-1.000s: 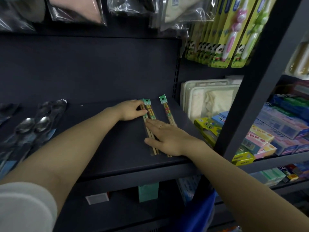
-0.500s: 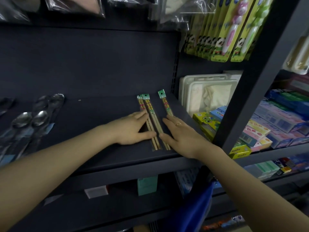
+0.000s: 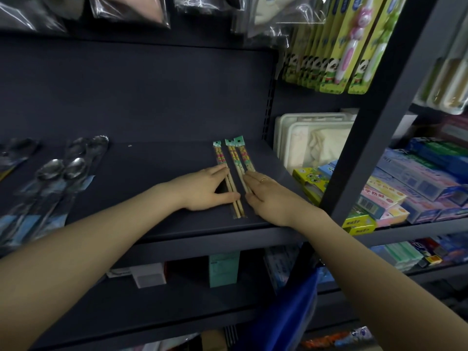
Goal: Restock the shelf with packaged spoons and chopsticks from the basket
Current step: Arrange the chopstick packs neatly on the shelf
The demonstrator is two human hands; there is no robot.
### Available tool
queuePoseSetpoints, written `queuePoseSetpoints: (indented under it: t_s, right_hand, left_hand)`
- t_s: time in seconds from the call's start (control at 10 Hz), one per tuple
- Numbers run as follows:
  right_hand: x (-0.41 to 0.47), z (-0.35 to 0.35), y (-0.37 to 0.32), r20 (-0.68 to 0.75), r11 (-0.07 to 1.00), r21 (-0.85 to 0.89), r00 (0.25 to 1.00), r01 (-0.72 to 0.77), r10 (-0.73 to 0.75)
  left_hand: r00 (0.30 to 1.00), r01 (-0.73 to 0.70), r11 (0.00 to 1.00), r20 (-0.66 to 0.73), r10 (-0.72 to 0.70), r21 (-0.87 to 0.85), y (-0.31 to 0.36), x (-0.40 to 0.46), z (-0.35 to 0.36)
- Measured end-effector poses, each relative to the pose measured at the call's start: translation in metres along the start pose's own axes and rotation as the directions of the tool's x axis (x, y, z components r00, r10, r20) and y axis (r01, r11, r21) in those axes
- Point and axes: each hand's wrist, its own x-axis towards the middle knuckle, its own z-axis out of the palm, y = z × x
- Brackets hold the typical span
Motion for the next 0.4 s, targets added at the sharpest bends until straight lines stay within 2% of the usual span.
queuePoseSetpoints:
  t_s: [0.3, 0.4]
  right_hand:
    - [0.005, -0.004, 0.009, -0.051, 0.999, -0.038, 0.999, 0.010, -0.012]
    - [0.002, -0.007, 0.007, -0.095, 0.999, -0.039, 0.995, 0.024, -0.028]
  left_hand:
    - [1.000, -0.003, 0.999, -0.011, 0.002, -0.041, 0.004, 0.024, -0.001]
    - [0.996, -0.014, 0.996, -0.085, 0.006, -0.092, 0.002, 0.015, -0.003]
